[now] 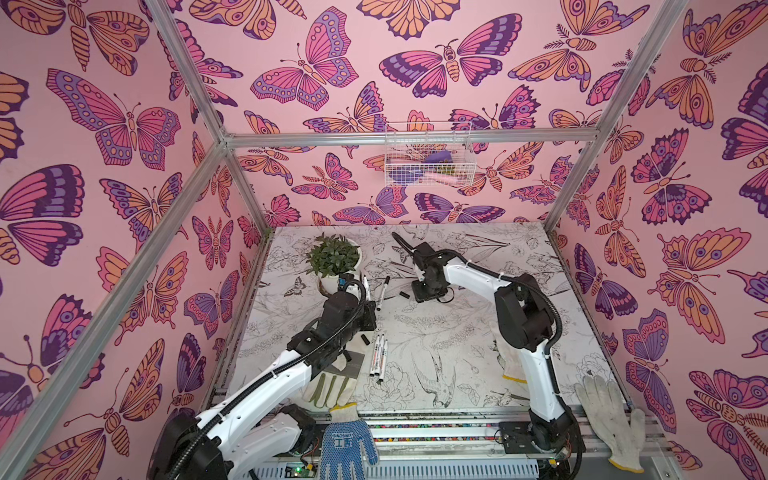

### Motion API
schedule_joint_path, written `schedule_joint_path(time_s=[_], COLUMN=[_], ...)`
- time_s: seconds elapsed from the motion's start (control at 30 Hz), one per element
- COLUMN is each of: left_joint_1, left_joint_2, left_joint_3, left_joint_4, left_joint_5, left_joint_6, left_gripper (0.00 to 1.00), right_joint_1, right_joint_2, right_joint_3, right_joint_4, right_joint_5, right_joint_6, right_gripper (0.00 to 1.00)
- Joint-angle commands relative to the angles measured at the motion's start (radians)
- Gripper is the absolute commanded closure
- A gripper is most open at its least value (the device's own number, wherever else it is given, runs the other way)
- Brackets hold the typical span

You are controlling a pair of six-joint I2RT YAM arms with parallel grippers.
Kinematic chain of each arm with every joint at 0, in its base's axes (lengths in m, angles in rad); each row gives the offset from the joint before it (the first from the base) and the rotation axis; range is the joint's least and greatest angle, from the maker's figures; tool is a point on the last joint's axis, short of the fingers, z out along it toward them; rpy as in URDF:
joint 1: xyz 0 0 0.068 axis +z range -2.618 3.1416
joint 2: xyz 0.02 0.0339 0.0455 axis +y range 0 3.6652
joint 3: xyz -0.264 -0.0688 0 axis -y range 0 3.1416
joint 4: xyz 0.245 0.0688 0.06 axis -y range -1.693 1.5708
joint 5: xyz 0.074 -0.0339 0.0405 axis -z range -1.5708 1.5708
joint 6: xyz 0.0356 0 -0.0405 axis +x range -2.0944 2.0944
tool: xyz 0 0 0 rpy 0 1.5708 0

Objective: Insert the pens into the pen caps
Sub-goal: 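Lower the open right gripper over a loose black cap on the table, then close the right gripper on the black cap and lift it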

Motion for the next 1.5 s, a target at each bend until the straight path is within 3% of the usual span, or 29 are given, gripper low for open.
schedule_joint_path(time_s=[0.0,0.1,0.23,0.47,0.7,1.17,1.37,1.47], left_joint_1=[0.005,0.006,0.005,0.006,0.006,0.006,0.006,0.006], left_joint_2=[-0.002,-0.001,-0.004,-0.011,0.005,0.028,0.036,0.038], left_joint_3=[0.015,0.012,0.006,0.002,0.015,0.022,0.023,0.025], left_joint_4=[-0.011,-0.009,-0.008,-0.007,-0.011,-0.007,-0.005,-0.001], left_joint_5=[0.010,0.015,0.017,0.020,0.028,0.055,0.066,0.069], left_joint_6=[0.008,0.009,-0.002,-0.009,-0.003,-0.009,-0.014,-0.012], left_gripper=[1.00,1.00,1.00,1.00,1.00,1.00,1.00,1.00], right_joint_1=[0.003,-0.002,-0.002,-0.003,0.000,0.037,0.064,0.079], right_joint_2=[-0.054,-0.037,-0.003,0.133,0.270,0.086,-0.036,-0.095], right_joint_3=[-0.016,0.004,0.031,0.231,0.427,0.138,0.001,-0.059], right_joint_4=[0.082,0.091,0.119,-0.011,-0.080,0.007,0.007,0.003], right_joint_5=[-0.203,-0.284,-0.281,-0.147,-0.243,-0.323,-0.244,-0.232], right_joint_6=[0.064,0.126,0.151,0.055,0.033,-0.072,-0.128,-0.160], right_gripper=[0.48,0.48,0.47,0.48,0.53,0.63,0.62,0.56])
